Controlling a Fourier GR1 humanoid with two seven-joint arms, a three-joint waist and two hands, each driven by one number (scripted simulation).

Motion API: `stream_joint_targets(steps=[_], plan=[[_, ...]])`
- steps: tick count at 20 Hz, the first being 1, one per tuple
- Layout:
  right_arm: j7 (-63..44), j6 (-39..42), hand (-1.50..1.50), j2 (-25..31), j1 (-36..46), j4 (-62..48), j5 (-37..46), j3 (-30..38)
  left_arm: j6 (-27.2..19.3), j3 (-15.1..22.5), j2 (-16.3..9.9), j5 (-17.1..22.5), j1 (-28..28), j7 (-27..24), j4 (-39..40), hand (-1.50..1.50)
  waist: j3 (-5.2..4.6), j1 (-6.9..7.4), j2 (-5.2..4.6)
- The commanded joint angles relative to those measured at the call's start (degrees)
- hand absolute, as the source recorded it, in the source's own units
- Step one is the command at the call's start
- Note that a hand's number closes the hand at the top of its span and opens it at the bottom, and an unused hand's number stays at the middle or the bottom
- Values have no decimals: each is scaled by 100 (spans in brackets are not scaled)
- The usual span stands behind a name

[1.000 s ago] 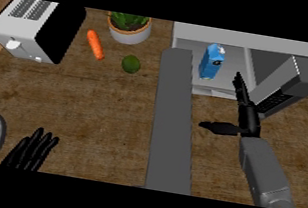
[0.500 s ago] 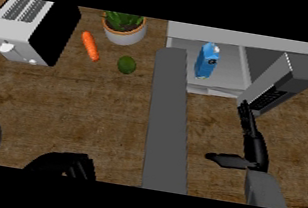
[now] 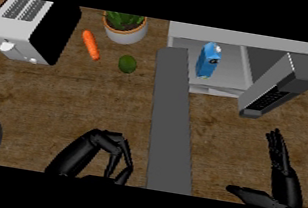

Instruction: Pick up the milk, place it into the microwave and close the microwave

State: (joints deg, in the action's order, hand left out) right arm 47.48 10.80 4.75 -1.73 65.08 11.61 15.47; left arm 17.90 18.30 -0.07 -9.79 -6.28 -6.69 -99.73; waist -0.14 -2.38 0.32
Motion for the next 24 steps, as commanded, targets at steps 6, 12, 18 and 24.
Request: stream_joint_targets(steps=[6,12,18,24], plan=[[-149,320,-150,92,-1406,1630,-354,79,14,654,5,-523,1668,-115,2295,150,6,64,-37],[-231,993,-150,398,-1642,2257,-856,211,-1083,1933,6,275,2621,-1105,4066,150,-2,-92,-68],[-614,1436,-150,727,-1477,2664,-1426,336,-2298,3330,5,1439,3012,-856,4240,150,-12,-338,-99],[-584,1329,-150,974,-1364,3163,-1428,370,-3446,3705,4,1970,3360,-713,4391,150,-22,-565,-140]])
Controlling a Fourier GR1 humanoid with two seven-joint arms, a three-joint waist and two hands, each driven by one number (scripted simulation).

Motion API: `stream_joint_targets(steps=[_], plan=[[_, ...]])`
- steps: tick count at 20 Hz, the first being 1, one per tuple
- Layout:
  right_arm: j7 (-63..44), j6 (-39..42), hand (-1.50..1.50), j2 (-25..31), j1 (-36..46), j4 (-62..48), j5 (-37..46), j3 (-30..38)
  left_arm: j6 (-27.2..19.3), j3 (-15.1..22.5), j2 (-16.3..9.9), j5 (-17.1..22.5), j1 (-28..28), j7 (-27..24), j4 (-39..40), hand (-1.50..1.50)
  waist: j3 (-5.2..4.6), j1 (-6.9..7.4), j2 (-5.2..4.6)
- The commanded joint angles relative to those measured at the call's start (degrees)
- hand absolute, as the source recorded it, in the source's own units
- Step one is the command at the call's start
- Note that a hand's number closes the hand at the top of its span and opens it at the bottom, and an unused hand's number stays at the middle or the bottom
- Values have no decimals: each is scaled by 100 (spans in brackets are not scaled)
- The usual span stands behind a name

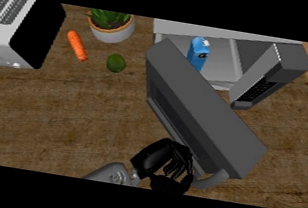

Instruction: Pick up the milk, place it into the microwave and close the microwave

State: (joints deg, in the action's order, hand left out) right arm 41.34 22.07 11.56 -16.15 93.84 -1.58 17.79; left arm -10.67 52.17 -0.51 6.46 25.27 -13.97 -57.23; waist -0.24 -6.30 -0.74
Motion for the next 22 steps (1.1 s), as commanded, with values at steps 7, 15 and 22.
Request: stream_joint_targets(steps=[7,15,22], plan=[[-344,513,-150,289,166,577,-475,-232,-1498,363,49,1059,557,-155,-145,150,-26,-431,-98],[-719,740,-150,606,303,955,-900,-217,-1956,-110,50,2050,950,-796,-245,150,-48,-766,-179],[-1083,833,-150,891,469,1127,-1196,-125,-2025,-434,50,2721,1590,-855,209,150,-32,-968,-248]])
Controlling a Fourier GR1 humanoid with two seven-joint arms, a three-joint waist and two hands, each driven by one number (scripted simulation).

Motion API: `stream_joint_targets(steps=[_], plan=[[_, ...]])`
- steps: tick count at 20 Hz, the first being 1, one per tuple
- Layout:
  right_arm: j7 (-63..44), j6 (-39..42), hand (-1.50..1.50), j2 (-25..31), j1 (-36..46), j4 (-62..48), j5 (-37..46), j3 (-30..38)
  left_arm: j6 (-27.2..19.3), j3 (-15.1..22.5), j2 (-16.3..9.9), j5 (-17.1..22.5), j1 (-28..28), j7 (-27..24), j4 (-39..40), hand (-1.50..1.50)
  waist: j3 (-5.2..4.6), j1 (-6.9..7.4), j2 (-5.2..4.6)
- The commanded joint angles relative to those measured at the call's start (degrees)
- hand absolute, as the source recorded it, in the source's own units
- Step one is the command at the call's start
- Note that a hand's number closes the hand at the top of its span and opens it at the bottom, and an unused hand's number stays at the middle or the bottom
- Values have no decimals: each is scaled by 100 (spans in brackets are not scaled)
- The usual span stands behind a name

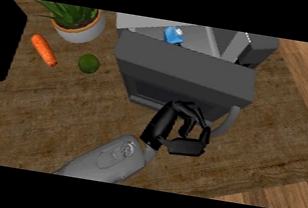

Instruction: Pick up the milk, place it into the microwave and close the microwave

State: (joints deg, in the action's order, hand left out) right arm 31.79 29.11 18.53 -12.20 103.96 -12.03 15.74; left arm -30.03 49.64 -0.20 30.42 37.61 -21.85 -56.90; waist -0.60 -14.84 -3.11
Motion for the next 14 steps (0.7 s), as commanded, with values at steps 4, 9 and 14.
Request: stream_joint_targets(steps=[4,9,14], plan=[[-305,120,-150,247,235,148,-228,28,-40,-404,20,616,787,-87,515,150,10,-135,-78],[-433,235,-150,486,287,91,-449,231,-86,-570,20,1001,1027,-275,804,150,16,-283,-112],[-550,235,-150,561,478,96,-617,267,68,-791,20,1279,1320,-618,1058,150,14,-329,-188]])
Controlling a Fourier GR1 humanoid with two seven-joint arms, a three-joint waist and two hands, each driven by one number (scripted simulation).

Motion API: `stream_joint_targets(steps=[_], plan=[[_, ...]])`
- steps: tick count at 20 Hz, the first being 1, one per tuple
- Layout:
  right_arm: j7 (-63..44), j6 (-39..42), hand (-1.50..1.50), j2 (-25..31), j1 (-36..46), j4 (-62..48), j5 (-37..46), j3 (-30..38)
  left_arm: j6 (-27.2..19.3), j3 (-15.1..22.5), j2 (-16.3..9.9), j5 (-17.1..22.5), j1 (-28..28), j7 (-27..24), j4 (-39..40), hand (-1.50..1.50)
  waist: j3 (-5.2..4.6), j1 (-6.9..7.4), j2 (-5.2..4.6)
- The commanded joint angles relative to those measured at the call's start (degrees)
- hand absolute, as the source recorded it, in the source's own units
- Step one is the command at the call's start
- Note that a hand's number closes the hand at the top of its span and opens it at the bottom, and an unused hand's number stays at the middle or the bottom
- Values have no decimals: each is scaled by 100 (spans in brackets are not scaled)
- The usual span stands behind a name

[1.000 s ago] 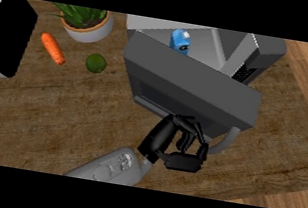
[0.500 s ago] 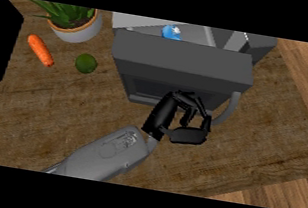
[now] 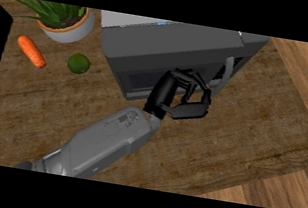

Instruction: Pick up the milk, place it into the microwave and close the microwave

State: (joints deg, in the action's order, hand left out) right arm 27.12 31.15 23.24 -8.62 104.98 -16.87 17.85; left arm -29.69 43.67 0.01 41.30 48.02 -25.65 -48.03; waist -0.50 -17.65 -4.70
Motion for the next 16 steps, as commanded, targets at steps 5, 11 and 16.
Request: stream_joint_targets(steps=[5,11,16], plan=[[-187,64,-150,190,213,-56,-310,137,93,-304,-1,451,506,-396,391,150,17,-123,-32],[-333,63,-150,404,407,-182,-416,280,126,-251,-1,688,545,-629,463,150,21,-167,-69],[-413,74,-150,581,586,-282,-530,411,179,-236,-1,828,598,-770,584,150,27,-162,-96]])
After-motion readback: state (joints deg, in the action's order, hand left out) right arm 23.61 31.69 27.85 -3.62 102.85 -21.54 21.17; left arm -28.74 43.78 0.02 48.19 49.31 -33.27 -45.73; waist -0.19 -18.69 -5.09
